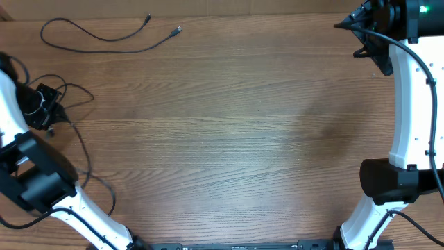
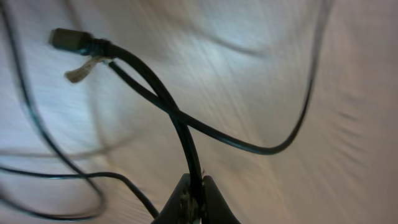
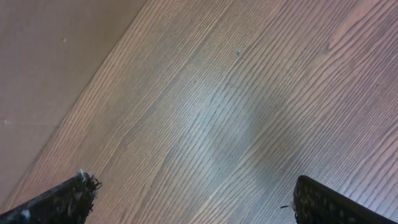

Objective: Untangle cables

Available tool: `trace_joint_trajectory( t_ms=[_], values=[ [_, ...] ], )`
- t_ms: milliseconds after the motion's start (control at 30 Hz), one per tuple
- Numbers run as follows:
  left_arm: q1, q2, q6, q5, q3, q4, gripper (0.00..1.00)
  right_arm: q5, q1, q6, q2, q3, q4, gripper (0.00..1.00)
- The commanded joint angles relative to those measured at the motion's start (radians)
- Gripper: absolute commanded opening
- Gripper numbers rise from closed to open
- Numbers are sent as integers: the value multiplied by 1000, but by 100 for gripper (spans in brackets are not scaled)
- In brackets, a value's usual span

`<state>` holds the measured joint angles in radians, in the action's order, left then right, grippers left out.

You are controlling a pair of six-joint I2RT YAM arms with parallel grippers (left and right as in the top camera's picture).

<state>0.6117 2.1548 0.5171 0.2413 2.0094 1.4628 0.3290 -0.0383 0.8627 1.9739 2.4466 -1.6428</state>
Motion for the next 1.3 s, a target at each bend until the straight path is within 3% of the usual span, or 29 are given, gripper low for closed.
trace_joint_trajectory(
  t_ms=[0, 100, 133, 200, 267, 400, 567, 800, 933, 1067, 1267],
  values=[
    [47, 14, -43, 238, 13, 19, 4, 14, 2, -3, 0, 10, 3, 100],
    [19, 21, -64, -109, 4, 38, 4, 14, 2, -3, 0, 10, 3, 100],
    [11, 24, -85, -121, 3, 40, 4, 14, 2, -3, 0, 10, 3, 100],
    [-10, 26, -151, -55, 3, 19, 4, 14, 2, -3, 0, 10, 3, 100],
    [-51, 27, -360, 89, 3, -11, 4, 14, 2, -3, 0, 10, 3, 100],
    [-111, 29, -399, 69, 3, -5, 4, 14, 2, -3, 0, 10, 3, 100],
    [-141, 30, -542, 75, -22, 53, 4, 14, 2, -3, 0, 10, 3, 100],
    [-134, 30, -715, 252, -69, 67, 4, 14, 2, -3, 0, 10, 3, 100],
    [-134, 29, -679, 201, -68, 111, 4, 14, 2, -3, 0, 10, 3, 100],
    [-134, 26, -568, 142, -44, 190, 4, 14, 2, -3, 0, 10, 3, 100],
    [-135, 27, -363, -133, -44, 187, 4, 14, 2, -3, 0, 10, 3, 100]
  ],
)
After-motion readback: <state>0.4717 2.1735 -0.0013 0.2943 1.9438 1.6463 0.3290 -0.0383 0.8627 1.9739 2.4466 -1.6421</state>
